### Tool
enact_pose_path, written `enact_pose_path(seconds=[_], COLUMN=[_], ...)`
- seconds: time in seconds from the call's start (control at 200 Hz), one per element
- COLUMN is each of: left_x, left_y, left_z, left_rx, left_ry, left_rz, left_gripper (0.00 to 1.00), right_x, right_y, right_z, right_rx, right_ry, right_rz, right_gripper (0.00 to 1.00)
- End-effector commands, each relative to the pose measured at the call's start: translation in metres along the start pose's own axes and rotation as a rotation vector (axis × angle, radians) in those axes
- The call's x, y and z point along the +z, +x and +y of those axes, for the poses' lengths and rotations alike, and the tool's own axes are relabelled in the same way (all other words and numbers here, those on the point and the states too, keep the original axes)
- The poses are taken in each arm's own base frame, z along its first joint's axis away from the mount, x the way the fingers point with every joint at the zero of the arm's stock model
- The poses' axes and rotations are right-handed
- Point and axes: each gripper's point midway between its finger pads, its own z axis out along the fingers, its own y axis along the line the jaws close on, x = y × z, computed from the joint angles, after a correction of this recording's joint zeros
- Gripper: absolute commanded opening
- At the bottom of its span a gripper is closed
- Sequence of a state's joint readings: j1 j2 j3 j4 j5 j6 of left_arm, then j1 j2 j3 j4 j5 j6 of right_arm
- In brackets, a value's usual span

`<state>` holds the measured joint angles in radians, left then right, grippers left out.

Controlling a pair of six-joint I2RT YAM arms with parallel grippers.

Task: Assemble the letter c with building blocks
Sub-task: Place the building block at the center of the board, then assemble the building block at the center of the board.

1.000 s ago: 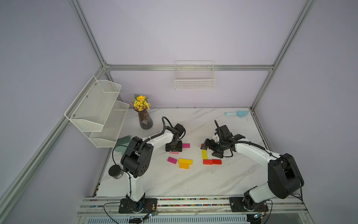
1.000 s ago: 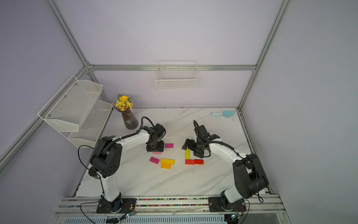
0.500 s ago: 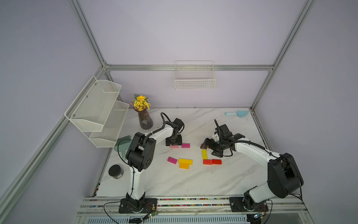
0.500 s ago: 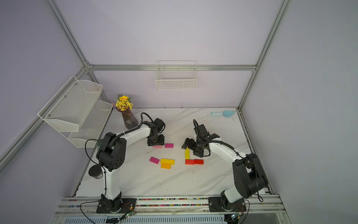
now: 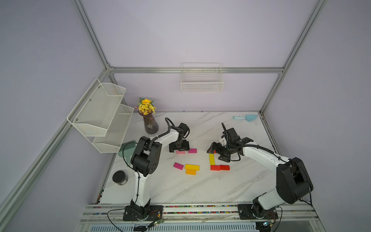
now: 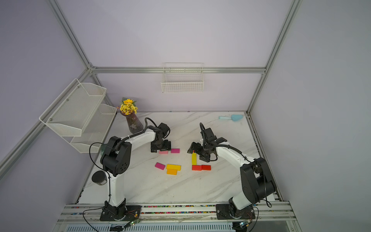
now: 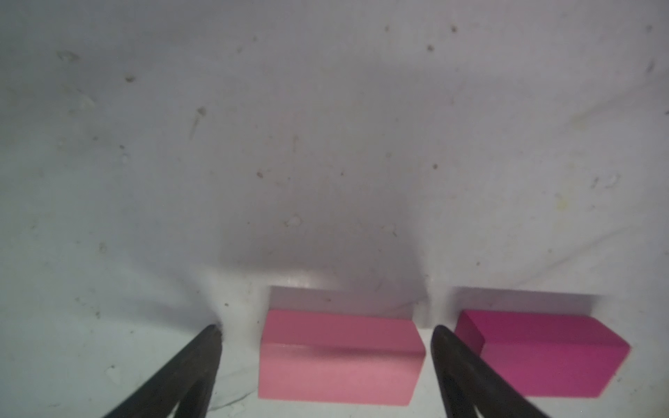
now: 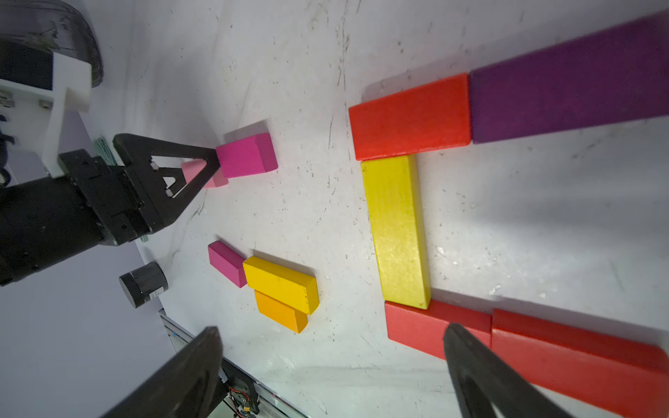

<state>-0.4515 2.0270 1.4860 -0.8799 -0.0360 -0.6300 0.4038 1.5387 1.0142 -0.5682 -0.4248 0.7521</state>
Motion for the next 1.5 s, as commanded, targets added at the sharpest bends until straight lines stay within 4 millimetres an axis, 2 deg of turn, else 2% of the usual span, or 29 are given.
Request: enact_pose_path(seconds=[0.0, 0.145, 0.315, 0.46, 0.645, 0.76, 1.04, 1.29, 1.495], left_x=[-0.041, -0.055, -0.058, -0.053, -0.045, -0.037, -0.029, -0.024, -0.02], left_y=[-0.012, -0.011, -0.007, -0.009, -0.011, -0.013, -0.02, -0.014, -0.012], left_z=[0.0, 0.004, 0.004, 0.006, 0.01, 0.012, -0.004, -0.011, -0.02], left_rx=[-0.069, -0.123, -0.169, -0.223, -0.256, -0.278, -0.275, -0.292, -0.317], left_ry=[0.078, 0.119, 0.186, 0.267, 0.328, 0.377, 0.478, 0.526, 0.568], left_rz=[-0.079, -0.096, -0.08, -0.062, -0.044, -0.026, -0.022, 0.006, 0.04], left_gripper=[0.96, 1.0, 1.0, 1.0, 1.0, 1.0, 1.0, 1.0, 1.0], right_x=[-0.007, -0.012, -0.011, 0.001, 0.027, 0.047, 0.078, 0.087, 0.092], right_y=[-0.009, -0.013, -0.018, -0.023, -0.019, -0.02, -0.032, -0.042, -0.045], right_z=[0.015, 0.03, 0.046, 0.066, 0.087, 0.089, 0.082, 0.078, 0.084], right_rx=[-0.03, -0.049, -0.053, -0.045, -0.022, 0.009, 0.072, 0.109, 0.112], right_ry=[-0.04, -0.087, -0.138, -0.19, -0.202, -0.178, -0.137, -0.106, -0.108], right_rz=[-0.018, -0.02, -0.036, -0.058, -0.056, -0.061, -0.108, -0.14, -0.129], right_gripper=[0.97, 0.97, 0.97, 0.97, 0.97, 0.96, 0.96, 0.96, 0.96])
